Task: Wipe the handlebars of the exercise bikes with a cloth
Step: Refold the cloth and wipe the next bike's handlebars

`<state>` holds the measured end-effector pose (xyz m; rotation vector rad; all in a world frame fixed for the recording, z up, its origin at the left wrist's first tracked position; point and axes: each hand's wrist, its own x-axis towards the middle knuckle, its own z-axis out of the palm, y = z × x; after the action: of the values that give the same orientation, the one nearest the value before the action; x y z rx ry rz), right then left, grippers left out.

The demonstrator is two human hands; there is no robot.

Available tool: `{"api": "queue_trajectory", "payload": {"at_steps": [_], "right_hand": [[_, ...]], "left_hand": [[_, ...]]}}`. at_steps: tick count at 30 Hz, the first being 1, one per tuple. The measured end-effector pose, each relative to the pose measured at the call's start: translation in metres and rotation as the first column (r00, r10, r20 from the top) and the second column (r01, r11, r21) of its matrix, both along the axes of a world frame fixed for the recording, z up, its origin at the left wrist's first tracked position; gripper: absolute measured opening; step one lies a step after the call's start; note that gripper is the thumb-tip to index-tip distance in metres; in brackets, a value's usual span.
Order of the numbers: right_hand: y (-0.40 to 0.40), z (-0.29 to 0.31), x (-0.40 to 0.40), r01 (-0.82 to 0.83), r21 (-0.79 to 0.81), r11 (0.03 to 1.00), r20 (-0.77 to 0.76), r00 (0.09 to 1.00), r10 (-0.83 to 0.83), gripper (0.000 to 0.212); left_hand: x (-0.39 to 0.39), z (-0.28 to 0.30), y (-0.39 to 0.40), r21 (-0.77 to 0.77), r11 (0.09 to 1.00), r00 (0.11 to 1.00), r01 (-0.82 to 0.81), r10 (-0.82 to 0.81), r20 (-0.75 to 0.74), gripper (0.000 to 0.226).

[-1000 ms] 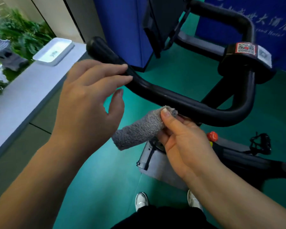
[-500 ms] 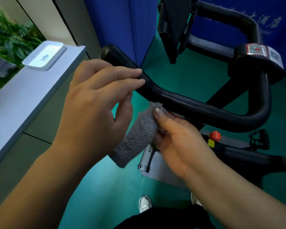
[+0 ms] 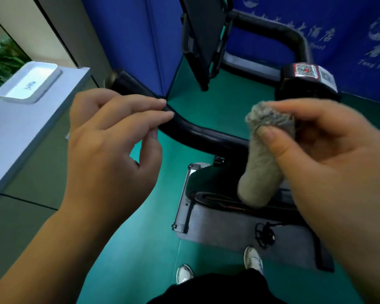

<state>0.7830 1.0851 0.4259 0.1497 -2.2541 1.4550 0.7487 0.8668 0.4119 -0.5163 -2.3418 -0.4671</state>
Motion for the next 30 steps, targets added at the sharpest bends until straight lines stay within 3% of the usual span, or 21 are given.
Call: {"api": "queue_trajectory", "payload": {"at_steps": [2, 4, 10, 15, 19, 26, 30], "right_hand": [[0.013, -0.01, -0.012, 0.045, 0.34, 0.939, -0.035, 0.999, -0.035, 0.023], [0.012, -0.027, -0.015, 0.031, 0.447, 0.894, 0.012, 0.999, -0.04, 0.027], [-0.023, -0.046, -0.026, 0.076, 0.392, 0.917, -0.155, 0.988, -0.016, 0.023], [-0.062, -0.039, -0.044, 0.002, 0.363, 0.932, -0.191, 0.979, 0.073, 0.022], [-0.045, -0.041, -0.036, -0.018, 0.397, 0.918, -0.224, 0.968, 0.115, 0.019], [0.021, -0.048, -0.005, 0.106, 0.509, 0.854, -0.133, 0.99, -0.043, 0.021], [0.029, -0.041, 0.001, 0.075, 0.404, 0.912, -0.071, 0.996, -0.051, 0.02]], "left_hand": [[0.0, -0.001, 0.0, 0.003, 1.0, 1.0, 0.003, -0.004, 0.002, 0.019], [-0.001, -0.001, 0.0, 0.013, 1.0, 1.0, 0.003, -0.003, -0.002, 0.02], [-0.001, -0.003, 0.0, 0.025, 1.0, 1.0, 0.005, -0.004, -0.01, 0.02], [-0.002, -0.003, 0.001, 0.016, 1.0, 1.0, -0.011, 0.011, -0.017, 0.021], [-0.002, -0.004, 0.004, 0.031, 0.999, 0.999, -0.02, 0.021, -0.035, 0.022], [-0.002, -0.006, 0.004, 0.033, 0.999, 0.998, -0.027, 0.028, -0.05, 0.022], [0.003, -0.008, 0.005, 0.014, 0.999, 0.998, -0.034, 0.034, -0.045, 0.022]]}}
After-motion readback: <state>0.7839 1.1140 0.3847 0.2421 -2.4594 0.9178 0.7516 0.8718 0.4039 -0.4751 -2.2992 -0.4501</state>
